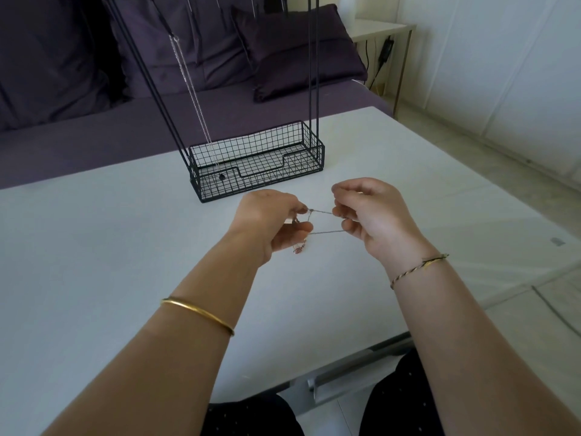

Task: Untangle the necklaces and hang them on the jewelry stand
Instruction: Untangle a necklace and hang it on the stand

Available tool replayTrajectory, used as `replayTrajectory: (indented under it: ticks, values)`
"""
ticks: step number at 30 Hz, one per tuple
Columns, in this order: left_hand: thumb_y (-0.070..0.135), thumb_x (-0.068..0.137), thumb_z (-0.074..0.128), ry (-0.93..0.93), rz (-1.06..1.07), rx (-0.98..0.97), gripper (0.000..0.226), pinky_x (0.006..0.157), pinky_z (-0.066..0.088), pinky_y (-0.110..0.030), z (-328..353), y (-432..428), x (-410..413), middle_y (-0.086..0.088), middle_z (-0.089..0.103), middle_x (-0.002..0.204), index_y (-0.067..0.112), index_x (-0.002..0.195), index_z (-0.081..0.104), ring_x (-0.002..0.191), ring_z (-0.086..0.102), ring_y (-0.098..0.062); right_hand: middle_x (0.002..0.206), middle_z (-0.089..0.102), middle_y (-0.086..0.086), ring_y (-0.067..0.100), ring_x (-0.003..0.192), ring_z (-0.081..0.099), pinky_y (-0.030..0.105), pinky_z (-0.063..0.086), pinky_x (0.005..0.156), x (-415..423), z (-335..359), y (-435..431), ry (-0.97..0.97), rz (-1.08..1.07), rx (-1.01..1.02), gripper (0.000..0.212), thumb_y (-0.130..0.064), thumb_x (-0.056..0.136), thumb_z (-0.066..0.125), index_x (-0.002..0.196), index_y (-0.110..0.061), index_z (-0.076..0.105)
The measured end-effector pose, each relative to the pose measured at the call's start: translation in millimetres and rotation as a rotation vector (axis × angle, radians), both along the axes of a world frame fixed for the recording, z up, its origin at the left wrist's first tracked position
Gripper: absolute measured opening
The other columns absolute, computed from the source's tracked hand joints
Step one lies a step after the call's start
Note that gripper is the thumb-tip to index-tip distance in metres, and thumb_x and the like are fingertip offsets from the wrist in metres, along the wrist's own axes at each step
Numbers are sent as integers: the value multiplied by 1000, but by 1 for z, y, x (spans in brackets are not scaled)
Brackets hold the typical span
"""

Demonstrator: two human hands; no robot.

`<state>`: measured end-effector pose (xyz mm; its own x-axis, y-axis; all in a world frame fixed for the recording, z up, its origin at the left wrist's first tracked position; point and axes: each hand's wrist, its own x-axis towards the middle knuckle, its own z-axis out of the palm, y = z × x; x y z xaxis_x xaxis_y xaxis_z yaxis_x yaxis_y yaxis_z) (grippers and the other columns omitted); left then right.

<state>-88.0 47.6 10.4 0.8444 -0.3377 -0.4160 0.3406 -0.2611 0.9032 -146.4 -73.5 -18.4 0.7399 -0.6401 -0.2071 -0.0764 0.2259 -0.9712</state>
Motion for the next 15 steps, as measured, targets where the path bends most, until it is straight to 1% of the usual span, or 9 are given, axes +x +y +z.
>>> replayTrajectory:
  ticks: [2, 6, 7, 9, 12, 13, 15]
  values:
    - [1, 89, 56, -27, 24, 7, 14, 40, 49, -18, 0, 0, 1, -13, 63, 95, -2, 100, 64, 40, 60, -10, 71, 58, 2, 10, 53, 55, 16, 39, 40, 0, 0, 0, 16, 26, -39, 13, -1, 88, 59, 82, -11, 65]
    - [1, 90, 55, -60, 26, 41, 10, 43, 51, -19, -3, -1, 2, -9, 62, 69, -2, 95, 64, 39, 56, -11, 76, 61, 5, 11, 59, 58, 15, 40, 41, -1, 1, 1, 17, 67, -56, 14, 1, 87, 59, 89, -11, 67]
    - [0, 91, 55, -63, 32, 40, 10, 45, 52, -20, -4, -1, 3, -9, 61, 66, -2, 93, 64, 41, 56, -12, 79, 62, 6, 12, 61, 59, 15, 41, 41, -1, 1, 1, 14, 75, -50, 15, 1, 86, 59, 90, -11, 67]
    - [-3, 91, 52, -59, 52, 4, 12, 47, 53, -20, -6, 0, 5, -10, 61, 68, -2, 92, 64, 49, 59, -14, 86, 63, 6, 13, 67, 63, 16, 43, 42, -1, 2, 1, 8, 86, -33, 18, 1, 87, 58, 90, -13, 67]
    - [-8, 92, 47, -41, 94, -101, 15, 53, 56, -20, -8, 2, 7, -15, 63, 75, -3, 92, 61, 61, 63, -16, 94, 62, 6, 16, 78, 64, 17, 46, 45, -1, 2, 0, 6, 85, -16, 27, 6, 88, 48, 89, -14, 67]
    - [-10, 92, 46, -56, 101, -118, 17, 57, 57, -20, -8, 2, 8, -16, 65, 80, -3, 92, 61, 65, 65, -16, 96, 62, 6, 16, 79, 63, 17, 46, 46, -1, 1, 0, 13, 85, -16, 31, 8, 87, 45, 89, -14, 67]
    - [-15, 89, 43, -134, 88, -92, 23, 64, 58, -20, -11, 2, 9, -17, 66, 91, -2, 93, 62, 74, 68, -15, 95, 63, 6, 16, 77, 61, 17, 46, 46, -1, 1, 0, 38, 98, -25, 33, 9, 85, 43, 88, -13, 67]
